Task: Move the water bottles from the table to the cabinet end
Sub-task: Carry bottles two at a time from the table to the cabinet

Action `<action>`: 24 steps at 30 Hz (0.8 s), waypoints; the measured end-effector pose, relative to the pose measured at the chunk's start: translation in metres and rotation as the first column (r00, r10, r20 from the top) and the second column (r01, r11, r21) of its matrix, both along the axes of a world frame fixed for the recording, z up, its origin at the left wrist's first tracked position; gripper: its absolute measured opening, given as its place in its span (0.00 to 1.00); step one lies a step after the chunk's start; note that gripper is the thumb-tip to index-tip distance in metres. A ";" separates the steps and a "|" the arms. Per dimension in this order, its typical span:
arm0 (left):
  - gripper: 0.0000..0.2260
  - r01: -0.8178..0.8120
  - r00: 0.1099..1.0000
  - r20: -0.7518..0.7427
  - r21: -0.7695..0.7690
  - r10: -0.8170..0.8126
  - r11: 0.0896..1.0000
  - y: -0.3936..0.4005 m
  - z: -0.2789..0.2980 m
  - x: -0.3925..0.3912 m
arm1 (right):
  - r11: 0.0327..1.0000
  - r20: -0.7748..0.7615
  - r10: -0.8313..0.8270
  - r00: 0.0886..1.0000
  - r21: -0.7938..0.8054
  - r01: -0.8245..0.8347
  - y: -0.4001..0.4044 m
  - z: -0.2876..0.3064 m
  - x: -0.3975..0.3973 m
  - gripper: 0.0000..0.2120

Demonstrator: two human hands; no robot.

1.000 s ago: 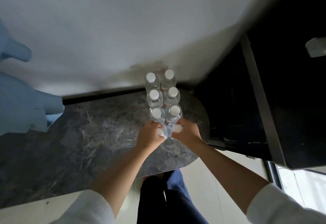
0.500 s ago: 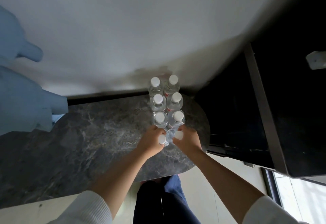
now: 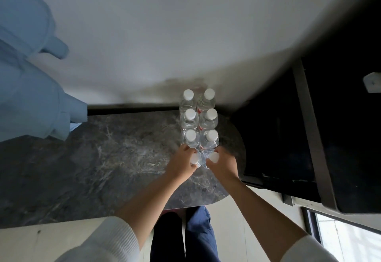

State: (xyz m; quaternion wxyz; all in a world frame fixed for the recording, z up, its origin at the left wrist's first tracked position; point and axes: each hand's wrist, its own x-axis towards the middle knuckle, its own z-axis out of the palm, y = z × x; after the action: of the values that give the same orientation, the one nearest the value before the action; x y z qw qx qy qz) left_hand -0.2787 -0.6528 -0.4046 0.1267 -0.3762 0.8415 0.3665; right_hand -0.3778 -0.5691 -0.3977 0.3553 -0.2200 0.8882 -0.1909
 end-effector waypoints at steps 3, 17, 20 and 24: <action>0.18 -0.027 1.000 0.010 0.049 0.026 0.998 -0.002 0.002 0.001 | 0.999 0.007 0.030 1.000 0.018 -0.030 0.000 0.001 0.001 0.09; 0.17 -0.315 0.936 0.143 -0.066 0.322 0.947 0.005 0.056 0.079 | 0.708 -0.251 0.706 0.663 0.260 -0.656 -0.021 0.060 0.024 0.20; 0.16 -0.442 0.873 0.170 -0.119 0.457 0.889 0.011 0.074 0.136 | 0.565 -0.319 0.808 0.495 0.187 -0.803 -0.043 0.076 0.065 0.16; 0.15 -0.626 0.728 0.181 -0.218 0.661 0.749 0.025 0.097 0.221 | 0.350 -0.342 0.891 0.297 0.102 -0.931 -0.068 0.093 0.138 0.15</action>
State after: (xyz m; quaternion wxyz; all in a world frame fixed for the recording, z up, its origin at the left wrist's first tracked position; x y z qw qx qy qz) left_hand -0.0573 -0.6282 -0.3072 0.0678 -0.6953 0.6595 0.2774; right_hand -0.2401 -0.6368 -0.3044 0.2282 -0.7341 0.6387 0.0345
